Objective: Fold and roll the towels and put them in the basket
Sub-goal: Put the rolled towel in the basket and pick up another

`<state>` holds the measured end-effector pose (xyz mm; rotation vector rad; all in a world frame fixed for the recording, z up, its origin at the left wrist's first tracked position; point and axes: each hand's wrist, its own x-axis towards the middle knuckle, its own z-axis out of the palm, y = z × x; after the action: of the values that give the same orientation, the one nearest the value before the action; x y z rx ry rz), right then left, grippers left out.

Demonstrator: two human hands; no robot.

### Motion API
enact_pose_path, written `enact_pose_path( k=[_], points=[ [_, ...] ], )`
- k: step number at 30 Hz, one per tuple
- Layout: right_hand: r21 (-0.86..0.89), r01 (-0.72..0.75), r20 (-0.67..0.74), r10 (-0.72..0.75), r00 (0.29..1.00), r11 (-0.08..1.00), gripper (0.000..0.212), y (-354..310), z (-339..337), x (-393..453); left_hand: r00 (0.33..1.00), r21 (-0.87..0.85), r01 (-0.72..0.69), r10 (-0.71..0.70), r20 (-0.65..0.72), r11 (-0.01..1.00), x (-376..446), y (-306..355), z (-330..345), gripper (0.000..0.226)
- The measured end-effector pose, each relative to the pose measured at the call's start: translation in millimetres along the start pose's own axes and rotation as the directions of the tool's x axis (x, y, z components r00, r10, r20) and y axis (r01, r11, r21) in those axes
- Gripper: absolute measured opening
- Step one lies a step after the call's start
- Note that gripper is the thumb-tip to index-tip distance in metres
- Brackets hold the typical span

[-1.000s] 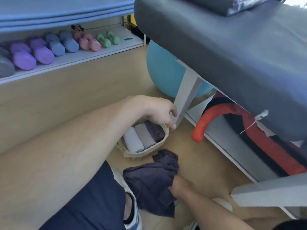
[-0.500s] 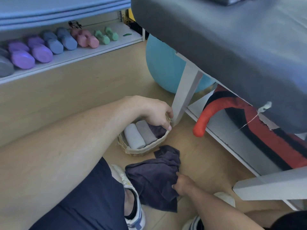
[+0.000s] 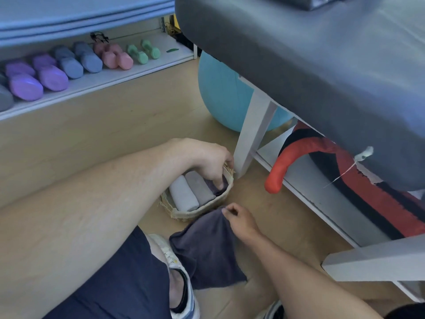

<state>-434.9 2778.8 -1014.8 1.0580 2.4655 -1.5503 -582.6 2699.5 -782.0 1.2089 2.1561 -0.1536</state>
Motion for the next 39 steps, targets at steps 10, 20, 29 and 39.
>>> enact_pose_path(
  k=[10, 20, 29, 39],
  points=[
    [0.368, 0.343, -0.102, -0.329, 0.939, 0.864, 0.016, -160, -65, -20, 0.982, -0.154, 0.152, -0.132, 0.133, 0.976, -15, -26, -5, 0.079],
    [0.772, 0.253, 0.0, -0.399, 0.917, 0.583, 0.037, -202, -111, -46, 0.919, -0.634, -0.316, 0.061, -0.391, 0.705, -37, -48, -24, 0.067],
    [0.756, 0.271, -0.069, -0.339, 0.938, 0.595, 0.014, -207, -107, -59, 0.795, -0.628, -0.338, -0.145, -0.589, 0.701, -35, -40, -24, 0.056],
    [0.491, 0.568, -0.466, -0.352, 0.812, 0.66, 0.006, -229, -117, -82, 0.76, -0.614, -0.595, 0.115, -0.64, 0.518, -50, -13, -26, 0.062]
  ],
)
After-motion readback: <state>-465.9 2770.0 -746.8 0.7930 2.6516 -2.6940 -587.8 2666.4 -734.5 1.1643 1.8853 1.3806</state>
